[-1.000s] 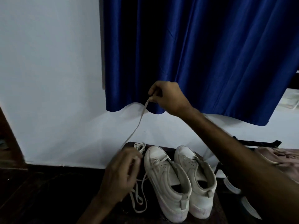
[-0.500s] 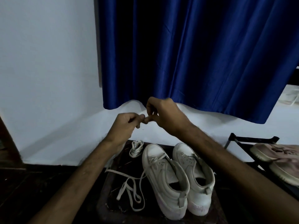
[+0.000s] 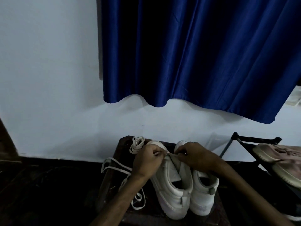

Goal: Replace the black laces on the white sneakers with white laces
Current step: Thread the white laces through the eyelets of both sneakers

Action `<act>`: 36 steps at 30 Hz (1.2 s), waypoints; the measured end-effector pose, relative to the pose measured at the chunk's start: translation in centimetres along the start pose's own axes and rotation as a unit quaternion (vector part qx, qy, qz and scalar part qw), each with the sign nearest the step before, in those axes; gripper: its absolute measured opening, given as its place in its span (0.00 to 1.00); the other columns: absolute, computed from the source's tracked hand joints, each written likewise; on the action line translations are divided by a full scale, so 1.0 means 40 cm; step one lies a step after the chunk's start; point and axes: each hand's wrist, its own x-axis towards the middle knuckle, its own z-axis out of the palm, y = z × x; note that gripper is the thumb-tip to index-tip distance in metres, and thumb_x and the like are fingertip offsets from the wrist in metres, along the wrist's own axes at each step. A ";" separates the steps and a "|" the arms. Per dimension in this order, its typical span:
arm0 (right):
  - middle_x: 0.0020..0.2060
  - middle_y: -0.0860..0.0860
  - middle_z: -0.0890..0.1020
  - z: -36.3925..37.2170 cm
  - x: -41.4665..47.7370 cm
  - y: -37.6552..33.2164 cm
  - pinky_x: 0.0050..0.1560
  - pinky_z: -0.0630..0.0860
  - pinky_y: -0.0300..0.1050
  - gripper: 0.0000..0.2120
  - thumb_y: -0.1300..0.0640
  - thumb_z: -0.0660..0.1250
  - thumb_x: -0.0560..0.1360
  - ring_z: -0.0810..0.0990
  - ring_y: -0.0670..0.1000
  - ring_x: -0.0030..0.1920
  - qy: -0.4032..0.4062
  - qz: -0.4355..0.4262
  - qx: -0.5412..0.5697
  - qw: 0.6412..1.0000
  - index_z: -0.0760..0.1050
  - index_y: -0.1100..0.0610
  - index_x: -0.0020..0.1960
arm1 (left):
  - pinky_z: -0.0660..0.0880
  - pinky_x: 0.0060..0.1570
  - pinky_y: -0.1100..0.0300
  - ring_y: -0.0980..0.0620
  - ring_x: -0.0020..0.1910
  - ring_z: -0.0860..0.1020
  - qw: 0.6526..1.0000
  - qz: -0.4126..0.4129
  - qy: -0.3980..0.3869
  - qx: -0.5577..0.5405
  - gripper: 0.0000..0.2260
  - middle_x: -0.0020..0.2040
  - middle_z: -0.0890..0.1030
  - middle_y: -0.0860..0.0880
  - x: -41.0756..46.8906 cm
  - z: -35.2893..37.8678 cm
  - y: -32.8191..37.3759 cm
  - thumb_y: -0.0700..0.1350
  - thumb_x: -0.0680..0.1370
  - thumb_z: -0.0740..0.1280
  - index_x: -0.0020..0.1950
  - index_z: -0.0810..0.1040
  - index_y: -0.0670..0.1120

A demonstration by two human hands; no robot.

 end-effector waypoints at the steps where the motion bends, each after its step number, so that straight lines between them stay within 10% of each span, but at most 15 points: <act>1: 0.53 0.52 0.83 0.004 0.002 0.004 0.53 0.74 0.40 0.12 0.56 0.63 0.78 0.80 0.48 0.52 0.008 -0.001 0.004 1.000 0.82 0.55 0.57 | 0.79 0.47 0.57 0.60 0.43 0.82 1.000 0.001 -0.002 0.019 0.04 0.41 0.85 0.55 -0.001 0.006 0.000 0.48 0.74 0.72 0.43 0.86 0.49; 23: 0.36 0.48 0.82 0.032 0.017 0.003 0.43 0.78 0.44 0.16 0.44 0.60 0.65 0.80 0.46 0.38 0.027 0.099 0.104 0.989 0.82 0.52 0.38 | 0.78 0.46 0.56 0.52 0.46 0.82 0.990 0.015 -0.035 0.134 0.07 0.43 0.84 0.52 0.060 0.047 -0.014 0.52 0.70 0.71 0.40 0.82 0.50; 28: 0.32 0.60 0.79 0.072 0.008 -0.045 0.31 0.81 0.43 0.12 0.68 0.58 0.79 0.80 0.50 0.26 -0.031 0.164 0.395 0.903 0.75 0.67 0.39 | 0.77 0.46 0.55 0.54 0.40 0.81 0.983 0.066 -0.143 0.097 0.04 0.37 0.84 0.51 0.097 -0.034 -0.003 0.45 0.70 0.77 0.40 0.86 0.45; 33: 0.35 0.59 0.84 0.137 0.040 -0.032 0.44 0.82 0.57 0.23 0.41 0.68 0.72 0.85 0.58 0.38 0.051 0.133 0.218 0.966 0.79 0.64 0.39 | 0.75 0.52 0.64 0.67 0.40 0.78 0.963 0.071 -0.227 0.126 0.04 0.39 0.80 0.58 0.097 -0.073 0.021 0.41 0.73 0.75 0.46 0.87 0.43; 36: 0.37 0.59 0.85 0.136 0.047 -0.035 0.44 0.83 0.55 0.18 0.47 0.68 0.74 0.85 0.56 0.38 0.040 0.128 0.209 0.969 0.80 0.64 0.44 | 0.73 0.49 0.70 0.72 0.38 0.77 0.958 0.061 -0.243 0.137 0.04 0.39 0.79 0.60 0.100 -0.080 0.029 0.40 0.74 0.74 0.47 0.86 0.41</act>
